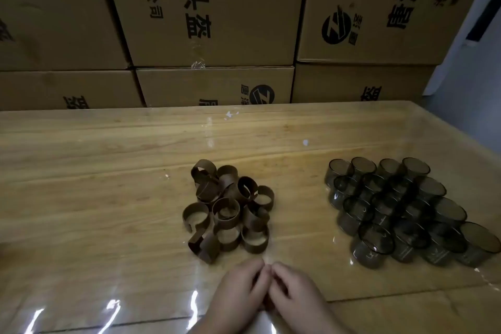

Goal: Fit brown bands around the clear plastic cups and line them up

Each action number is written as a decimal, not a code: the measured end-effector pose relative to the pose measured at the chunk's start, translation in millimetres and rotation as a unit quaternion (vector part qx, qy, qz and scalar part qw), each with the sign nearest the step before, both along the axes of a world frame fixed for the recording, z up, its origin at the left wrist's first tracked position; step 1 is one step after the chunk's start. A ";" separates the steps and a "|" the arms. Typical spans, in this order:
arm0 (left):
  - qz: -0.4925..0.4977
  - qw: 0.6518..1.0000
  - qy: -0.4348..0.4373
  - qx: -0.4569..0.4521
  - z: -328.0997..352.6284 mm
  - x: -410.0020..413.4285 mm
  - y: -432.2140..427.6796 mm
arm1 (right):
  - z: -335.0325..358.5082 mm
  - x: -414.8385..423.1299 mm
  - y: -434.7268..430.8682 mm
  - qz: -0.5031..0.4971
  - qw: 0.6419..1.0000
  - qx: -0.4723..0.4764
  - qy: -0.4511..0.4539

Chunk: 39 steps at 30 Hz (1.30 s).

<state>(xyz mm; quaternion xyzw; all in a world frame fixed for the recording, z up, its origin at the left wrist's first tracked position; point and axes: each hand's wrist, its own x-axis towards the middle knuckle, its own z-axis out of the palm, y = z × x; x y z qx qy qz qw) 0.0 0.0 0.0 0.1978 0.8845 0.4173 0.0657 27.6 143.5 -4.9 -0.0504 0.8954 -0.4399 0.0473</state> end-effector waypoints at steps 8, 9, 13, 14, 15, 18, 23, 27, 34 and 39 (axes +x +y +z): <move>0.037 0.999 0.001 0.021 0.5 -44.9 -4.0 | 14.5 -52.9 1.5 0.034 0.999 0.001 0.026; 0.042 0.999 0.003 0.028 -0.2 -52.6 -4.8 | 15.9 -60.7 1.0 0.035 0.999 0.001 0.034; 0.059 0.997 0.014 0.044 0.6 -77.6 -3.7 | 13.6 -86.1 -1.2 0.029 0.999 -0.006 0.039; 0.064 0.997 0.017 0.048 0.3 -83.3 -2.5 | 12.0 -92.8 -0.9 0.024 0.999 -0.009 0.037; 0.072 0.996 0.018 0.052 -0.3 -88.5 -1.5 | 10.6 -99.1 -1.1 0.020 0.999 -0.015 0.036; 0.094 0.993 0.016 0.073 -0.9 -99.9 1.5 | 5.8 -114.0 -3.0 0.006 0.999 -0.034 0.038; 0.090 0.991 0.026 0.098 -3.4 -100.6 0.5 | -2.5 -116.5 -3.1 0.015 0.994 -0.042 0.095; 0.075 0.990 0.020 0.117 -3.8 -100.4 -0.9 | -6.1 -119.9 -0.4 0.039 0.992 -0.088 0.082; 0.008 0.994 0.036 0.105 3.8 -105.6 0.1 | -7.1 -122.1 3.0 0.063 0.988 -0.124 0.072; 0.012 0.992 0.049 0.116 3.3 -104.2 2.4 | -2.5 -121.1 2.1 0.066 0.988 -0.124 0.066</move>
